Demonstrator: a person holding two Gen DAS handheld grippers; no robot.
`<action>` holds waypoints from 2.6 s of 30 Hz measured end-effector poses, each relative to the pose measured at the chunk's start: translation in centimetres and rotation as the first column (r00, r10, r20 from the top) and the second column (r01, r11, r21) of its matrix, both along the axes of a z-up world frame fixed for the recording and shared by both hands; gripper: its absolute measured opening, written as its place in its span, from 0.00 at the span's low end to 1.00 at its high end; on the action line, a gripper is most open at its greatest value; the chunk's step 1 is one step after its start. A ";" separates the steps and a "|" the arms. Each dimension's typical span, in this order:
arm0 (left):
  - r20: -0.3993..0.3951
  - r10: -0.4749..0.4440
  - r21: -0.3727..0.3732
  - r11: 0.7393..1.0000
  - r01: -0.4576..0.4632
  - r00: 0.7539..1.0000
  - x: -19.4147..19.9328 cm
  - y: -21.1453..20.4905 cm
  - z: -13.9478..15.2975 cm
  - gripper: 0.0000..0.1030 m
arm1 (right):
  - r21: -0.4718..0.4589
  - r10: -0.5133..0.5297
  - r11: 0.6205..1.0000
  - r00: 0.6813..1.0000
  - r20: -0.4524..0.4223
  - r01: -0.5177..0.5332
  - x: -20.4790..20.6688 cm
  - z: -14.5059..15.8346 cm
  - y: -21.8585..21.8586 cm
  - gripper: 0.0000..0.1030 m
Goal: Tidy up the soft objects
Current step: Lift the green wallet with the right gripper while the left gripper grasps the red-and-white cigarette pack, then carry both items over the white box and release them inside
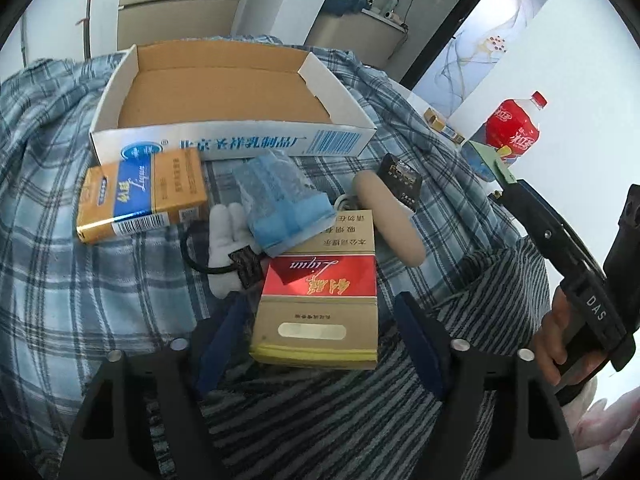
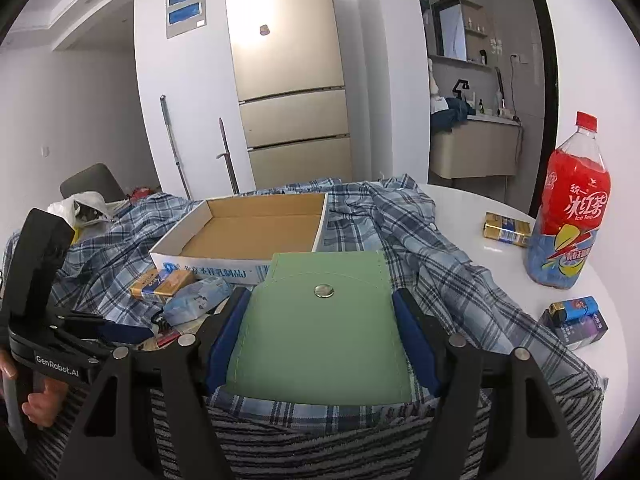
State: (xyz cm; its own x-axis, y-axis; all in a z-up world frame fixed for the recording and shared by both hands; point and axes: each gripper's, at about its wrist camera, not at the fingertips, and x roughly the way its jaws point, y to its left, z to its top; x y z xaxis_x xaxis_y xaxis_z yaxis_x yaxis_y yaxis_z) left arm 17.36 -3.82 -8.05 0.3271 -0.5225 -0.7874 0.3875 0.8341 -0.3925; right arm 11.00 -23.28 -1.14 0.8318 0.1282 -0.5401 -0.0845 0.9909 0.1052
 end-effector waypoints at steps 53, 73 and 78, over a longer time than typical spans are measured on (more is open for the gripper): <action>0.584 0.324 0.020 0.911 -0.412 0.744 5.7 2.7 22.8 0.58 | 0.070 0.048 0.996 0.983 0.175 -0.061 11.9 15.5 5.2 0.69; 0.352 0.293 0.291 0.869 -0.401 0.889 15.0 1.6 8.6 0.58 | 0.096 0.110 0.991 0.970 -0.216 -0.091 20.4 3.5 6.0 0.69; 0.311 0.280 0.318 0.870 -0.378 0.908 16.6 1.6 5.0 0.58 | 0.095 0.106 0.993 0.923 -0.371 -0.076 22.7 -0.8 5.6 0.69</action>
State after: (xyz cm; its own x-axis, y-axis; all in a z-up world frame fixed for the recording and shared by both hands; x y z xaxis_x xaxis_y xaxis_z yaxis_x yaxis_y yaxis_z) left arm 33.93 -2.23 -3.02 0.6372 -0.0431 -0.7695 0.1083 0.9935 0.0341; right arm 33.67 -17.65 -1.99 0.5533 0.2479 -0.7952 -0.1136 0.9682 0.2228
